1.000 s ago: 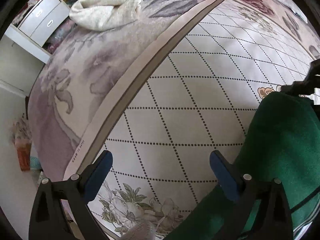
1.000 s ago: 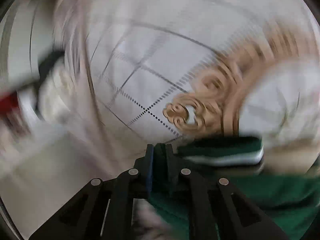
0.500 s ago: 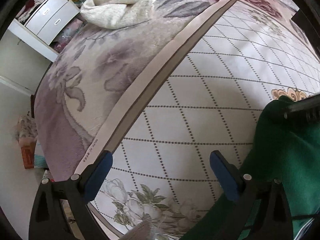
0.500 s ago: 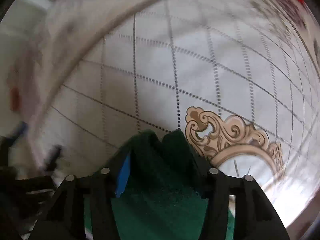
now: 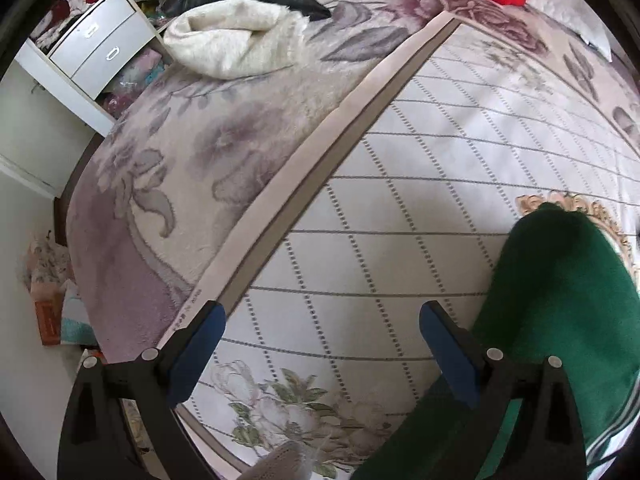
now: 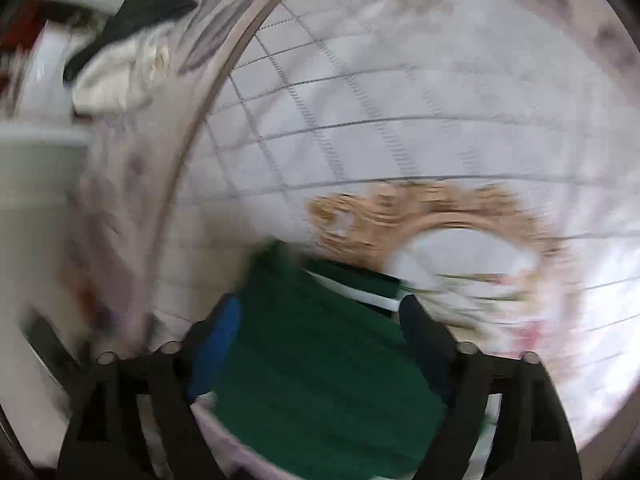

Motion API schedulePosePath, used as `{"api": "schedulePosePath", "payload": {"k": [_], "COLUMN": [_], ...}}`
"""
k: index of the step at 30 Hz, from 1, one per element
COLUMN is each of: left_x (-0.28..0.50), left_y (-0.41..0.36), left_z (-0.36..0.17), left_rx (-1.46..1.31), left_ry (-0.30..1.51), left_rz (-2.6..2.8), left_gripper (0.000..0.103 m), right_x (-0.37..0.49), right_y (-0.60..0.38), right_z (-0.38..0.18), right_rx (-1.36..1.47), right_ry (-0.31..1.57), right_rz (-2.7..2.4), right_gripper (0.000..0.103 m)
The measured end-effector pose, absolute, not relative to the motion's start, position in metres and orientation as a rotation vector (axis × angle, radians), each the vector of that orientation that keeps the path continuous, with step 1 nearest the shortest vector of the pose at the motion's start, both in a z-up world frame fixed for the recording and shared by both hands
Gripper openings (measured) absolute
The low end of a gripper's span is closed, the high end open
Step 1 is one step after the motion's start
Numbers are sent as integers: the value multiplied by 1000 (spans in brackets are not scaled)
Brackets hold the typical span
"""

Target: Fold large clothes

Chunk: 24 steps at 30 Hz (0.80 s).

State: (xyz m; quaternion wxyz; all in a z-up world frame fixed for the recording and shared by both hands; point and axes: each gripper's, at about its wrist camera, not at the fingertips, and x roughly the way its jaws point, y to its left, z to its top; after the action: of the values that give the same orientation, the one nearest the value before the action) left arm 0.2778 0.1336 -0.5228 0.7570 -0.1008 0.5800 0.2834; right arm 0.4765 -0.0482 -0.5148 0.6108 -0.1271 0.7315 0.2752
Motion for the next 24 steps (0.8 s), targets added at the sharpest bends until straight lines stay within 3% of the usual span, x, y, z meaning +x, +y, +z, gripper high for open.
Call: {"api": "schedulePosePath", "payload": {"k": [3, 4, 5, 9, 13, 16, 18, 20, 23, 24], "left_x": [285, 286, 288, 288, 283, 280, 278, 279, 281, 281], "left_y": [123, 118, 113, 100, 88, 80, 73, 63, 46, 42], "left_z": [-523, -524, -524, -526, -528, -525, -523, -522, -522, -522], "left_rx": [-231, -230, -224, -176, -148, -137, -137, -129, -110, -104], "left_ry": [1263, 1267, 1268, 1273, 1291, 1290, 1290, 1289, 1287, 1285], "left_rz": [599, 592, 583, 569, 565, 567, 560, 549, 529, 524], "left_gripper": [98, 98, 98, 98, 98, 98, 98, 98, 98, 98], "right_x": [454, 444, 437, 465, 457, 450, 448, 437, 423, 421], "right_y": [-74, -79, -78, -153, -153, -182, -218, -245, -265, -269], "right_z": [-541, -550, -561, -588, -560, -518, -494, -490, -538, -553], "right_rx": [-442, -481, -455, 275, 204, 222, 186, 196, 341, 435], "right_ry": [1738, 1709, 1720, 1862, 1797, 1720, 1662, 1648, 1779, 1787], "right_rz": [627, 641, 636, 371, 468, 431, 274, 194, 209, 248], "right_gripper": [81, 67, 8, 7, 11, 36, 76, 87, 84, 45]}}
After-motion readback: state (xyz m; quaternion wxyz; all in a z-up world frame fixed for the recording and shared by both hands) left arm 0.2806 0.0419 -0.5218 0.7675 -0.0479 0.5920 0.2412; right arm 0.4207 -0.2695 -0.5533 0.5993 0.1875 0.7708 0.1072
